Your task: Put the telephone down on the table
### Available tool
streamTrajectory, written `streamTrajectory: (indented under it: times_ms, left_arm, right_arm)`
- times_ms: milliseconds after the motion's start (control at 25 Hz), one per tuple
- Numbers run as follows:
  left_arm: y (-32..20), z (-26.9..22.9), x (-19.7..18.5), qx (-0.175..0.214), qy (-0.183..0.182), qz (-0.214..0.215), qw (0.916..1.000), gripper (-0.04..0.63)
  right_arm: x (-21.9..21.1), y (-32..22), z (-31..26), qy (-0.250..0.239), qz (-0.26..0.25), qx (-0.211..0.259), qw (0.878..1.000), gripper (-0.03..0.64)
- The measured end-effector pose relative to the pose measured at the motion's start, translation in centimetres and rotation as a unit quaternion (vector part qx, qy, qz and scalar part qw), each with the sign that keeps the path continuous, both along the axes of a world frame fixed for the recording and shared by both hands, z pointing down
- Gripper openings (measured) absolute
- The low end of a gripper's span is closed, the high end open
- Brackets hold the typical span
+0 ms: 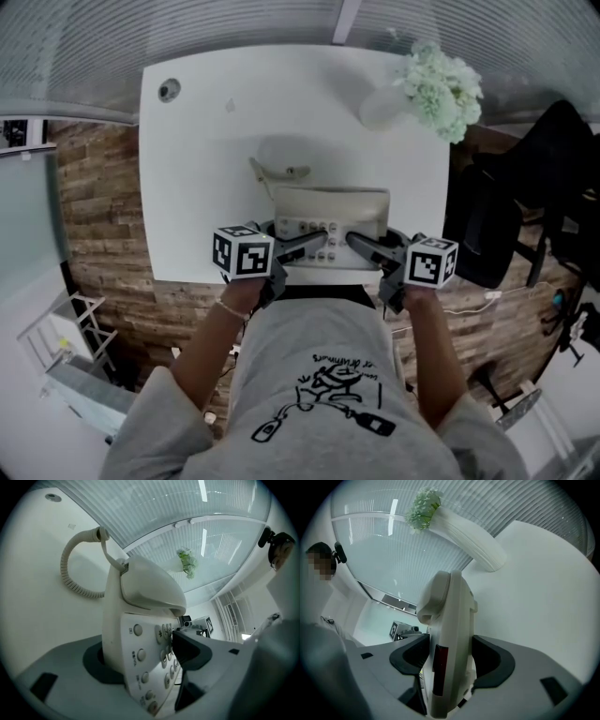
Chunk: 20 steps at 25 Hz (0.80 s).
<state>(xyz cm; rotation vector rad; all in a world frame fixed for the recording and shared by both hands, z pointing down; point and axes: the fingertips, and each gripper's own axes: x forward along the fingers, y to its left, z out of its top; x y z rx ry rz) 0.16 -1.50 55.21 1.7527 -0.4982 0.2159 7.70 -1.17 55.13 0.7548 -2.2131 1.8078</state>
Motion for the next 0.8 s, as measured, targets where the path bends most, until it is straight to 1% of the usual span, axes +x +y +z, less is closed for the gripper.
streamTrajectory:
  times_ms: [120, 240, 520, 600, 800]
  left_arm:
    - [0.2, 0.8, 0.1, -0.006, -0.002, -0.003, 1.0, 0.309]
    - [0.3, 1.5, 0.1, -0.011, -0.007, -0.004, 0.9999, 0.314]
    - [0.4, 2.7, 0.4, -0.01, -0.028, -0.003, 0.9995, 0.328]
    - [0.5, 3.1, 0.5, -0.011, -0.036, -0.002, 0.9993, 0.342]
    - [0.7, 3.8, 0.3, -0.014, -0.047, -0.004, 0.9988, 0.345]
  right_arm:
    - [-0.1, -0.2, 0.4, 0.006, -0.005, 0.0, 1.0, 0.295]
    - [-0.3, -0.3, 0.8, 0.001, -0.007, -0.005, 1.0, 0.295]
    - [0.0, -0.3, 2.1, -0.001, -0.009, -0.011, 1.0, 0.295]
    - [0.1, -0.2, 2.5, -0.003, -0.01, -0.015, 1.0, 0.295]
    - [0.1, 0.3, 3.6, -0.006, -0.01, -0.024, 1.0, 0.295]
